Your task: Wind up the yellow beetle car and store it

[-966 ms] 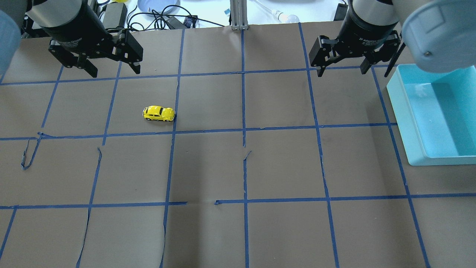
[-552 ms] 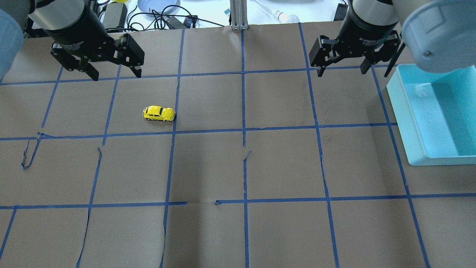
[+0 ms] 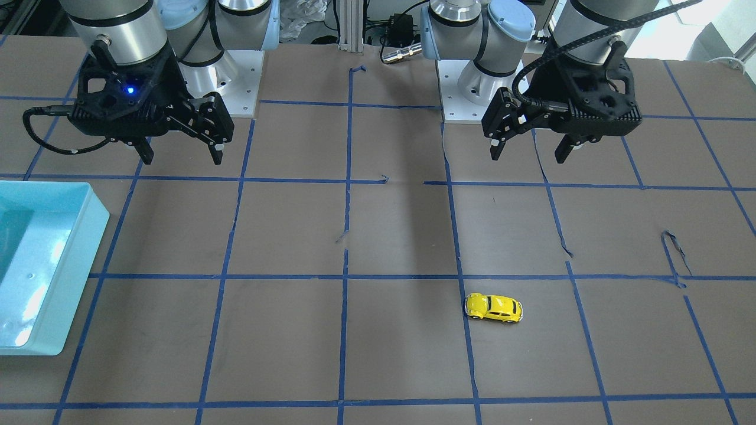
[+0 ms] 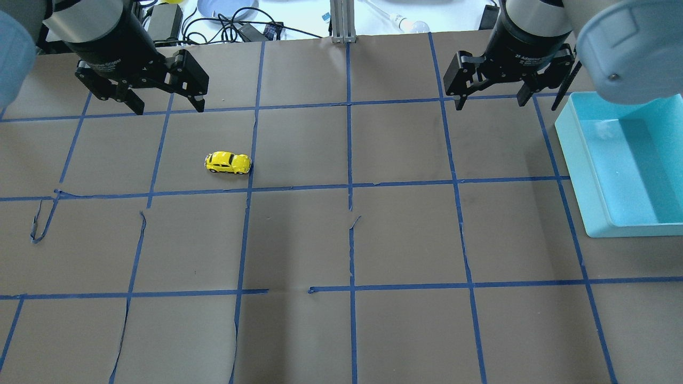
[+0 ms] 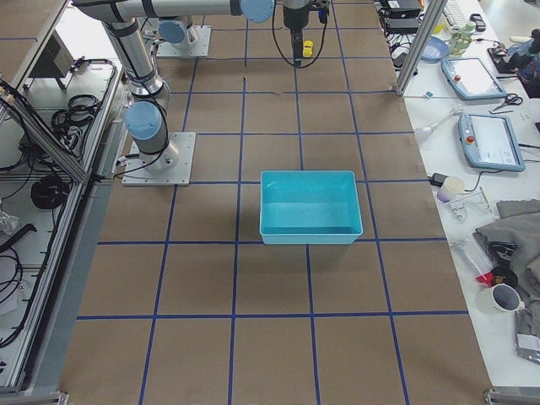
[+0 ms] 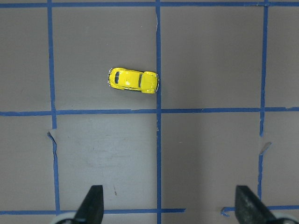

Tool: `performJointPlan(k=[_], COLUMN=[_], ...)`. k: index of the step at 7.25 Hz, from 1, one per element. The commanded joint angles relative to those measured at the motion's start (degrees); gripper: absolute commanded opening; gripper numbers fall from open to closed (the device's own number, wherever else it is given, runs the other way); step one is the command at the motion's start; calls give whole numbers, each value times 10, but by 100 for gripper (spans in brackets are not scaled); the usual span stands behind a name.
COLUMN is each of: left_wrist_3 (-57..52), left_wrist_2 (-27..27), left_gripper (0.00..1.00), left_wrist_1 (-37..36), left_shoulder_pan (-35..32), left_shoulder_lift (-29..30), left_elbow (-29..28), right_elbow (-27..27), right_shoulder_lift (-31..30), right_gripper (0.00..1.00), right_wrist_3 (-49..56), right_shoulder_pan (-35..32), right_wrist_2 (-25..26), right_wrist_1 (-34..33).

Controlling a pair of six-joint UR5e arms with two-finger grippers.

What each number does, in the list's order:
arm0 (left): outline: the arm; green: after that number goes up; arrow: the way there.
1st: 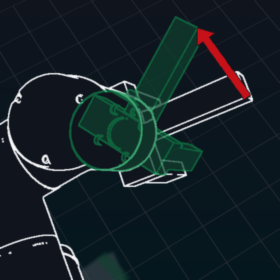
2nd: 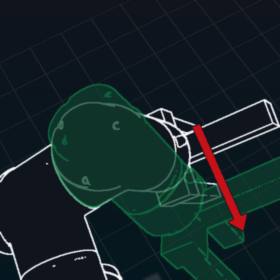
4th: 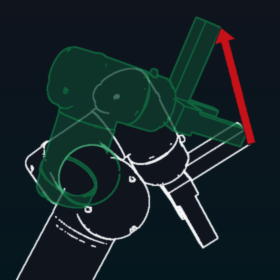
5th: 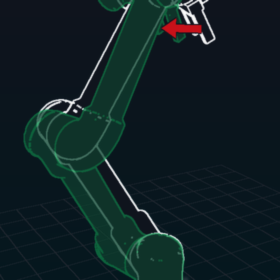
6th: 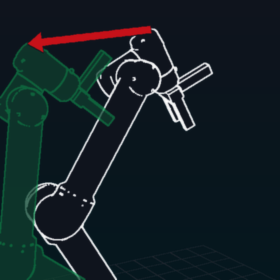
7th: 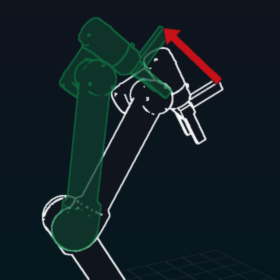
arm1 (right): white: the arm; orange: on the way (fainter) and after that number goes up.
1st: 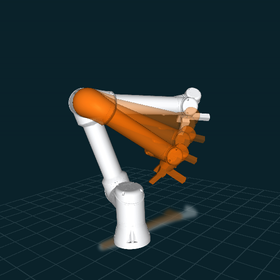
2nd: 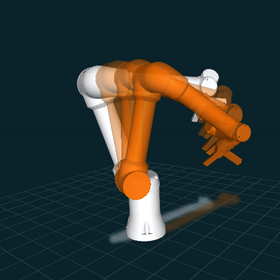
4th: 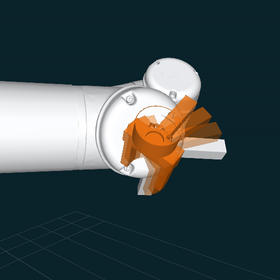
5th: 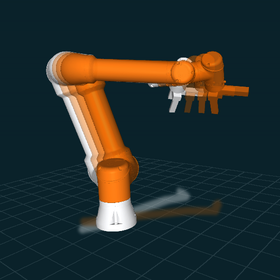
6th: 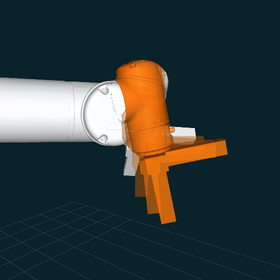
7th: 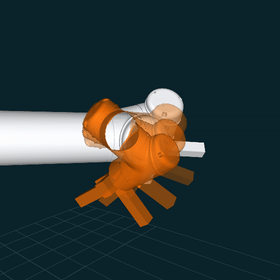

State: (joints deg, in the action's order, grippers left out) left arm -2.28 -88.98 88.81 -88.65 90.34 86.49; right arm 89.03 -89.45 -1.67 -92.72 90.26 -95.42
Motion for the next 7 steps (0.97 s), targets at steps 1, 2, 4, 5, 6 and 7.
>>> performJointPlan(k=[1,2,4,5,6,7], left_wrist_3=[-65,-64,-65,-87,-161,-230], left_wrist_2=[4,3,1,2,2,0], left_gripper=[100,100,100,100,100,100], left_wrist_1=[-40,-36,-20,-23,-28,-47], left_shoulder_pan=[2,-2,-3,-2,-2,-2], left_shoulder_lift=[18,22,20,36,59,82], left_elbow=[-13,-13,-13,-13,-15,-11], right_elbow=[0,0,0,0,0,0], right_shoulder_lift=[1,1,1,1,1,1], right_gripper=[100,100,100,100,100,100], right_wrist_3=[0,0,0,0,0,1], right_shoulder_pan=[0,0,0,0,0,0], right_wrist_2=[0,0,0,0,0,0], right_wrist_1=[1,0,0,0,0,0])
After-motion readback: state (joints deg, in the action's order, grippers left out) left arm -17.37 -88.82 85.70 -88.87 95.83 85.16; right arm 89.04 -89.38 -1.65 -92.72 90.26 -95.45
